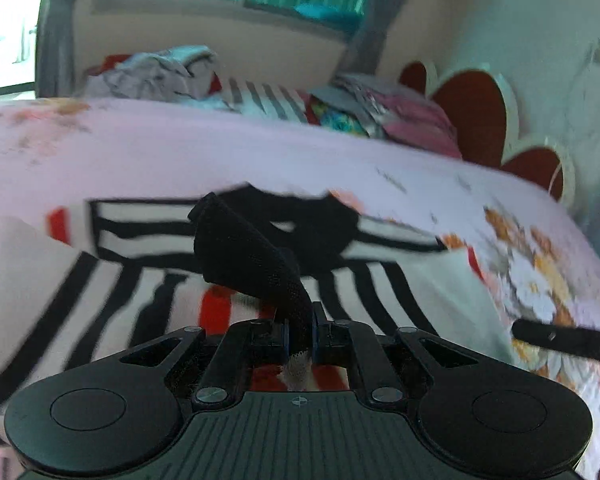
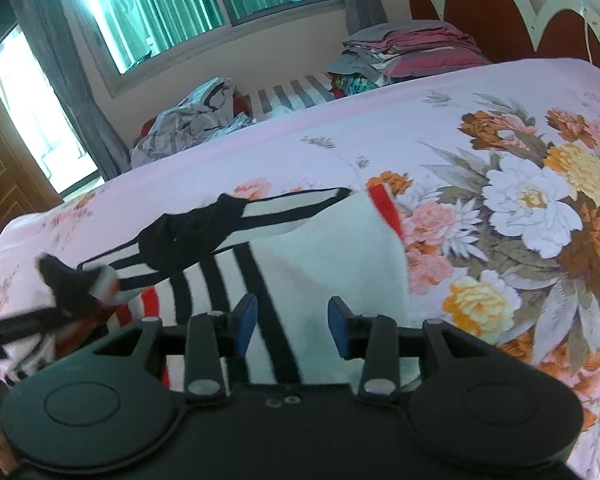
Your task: Fold small clothes
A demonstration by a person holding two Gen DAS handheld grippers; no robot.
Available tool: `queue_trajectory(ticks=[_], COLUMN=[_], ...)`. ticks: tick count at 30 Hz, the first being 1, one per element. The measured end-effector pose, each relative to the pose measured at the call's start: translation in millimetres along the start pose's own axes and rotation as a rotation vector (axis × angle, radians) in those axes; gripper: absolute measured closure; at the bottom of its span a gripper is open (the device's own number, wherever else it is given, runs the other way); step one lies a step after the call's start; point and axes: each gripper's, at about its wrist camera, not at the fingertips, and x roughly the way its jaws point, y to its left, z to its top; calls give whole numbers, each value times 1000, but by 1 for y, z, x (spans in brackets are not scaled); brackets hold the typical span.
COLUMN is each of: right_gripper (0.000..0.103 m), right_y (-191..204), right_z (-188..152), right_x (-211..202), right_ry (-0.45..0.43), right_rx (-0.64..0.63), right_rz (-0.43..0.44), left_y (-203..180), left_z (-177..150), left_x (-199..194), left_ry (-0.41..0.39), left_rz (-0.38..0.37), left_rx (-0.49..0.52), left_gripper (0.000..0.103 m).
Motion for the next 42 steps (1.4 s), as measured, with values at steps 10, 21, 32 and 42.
queue_trajectory(ticks=[10,21,32,42], right_gripper=[54,52,95,96], right_y=[-13,28,71,54], right_z=[2,-3,-11,-8], right_x=[8,58,83,49], right_ry=[48,143,158,62], right_rx=[53,0,-249,-311], right_rz=[68,147,76,-39], left_y=[-45,74,103,113], left_z=[-44,-90,-89,-92], left_x=[-9,-144,-108,-105], left_ry=[51,-39,21,20], left_rz=[-47,371,418,343], left_rx=[165,183,180,138], left_gripper=[53,53,53,64])
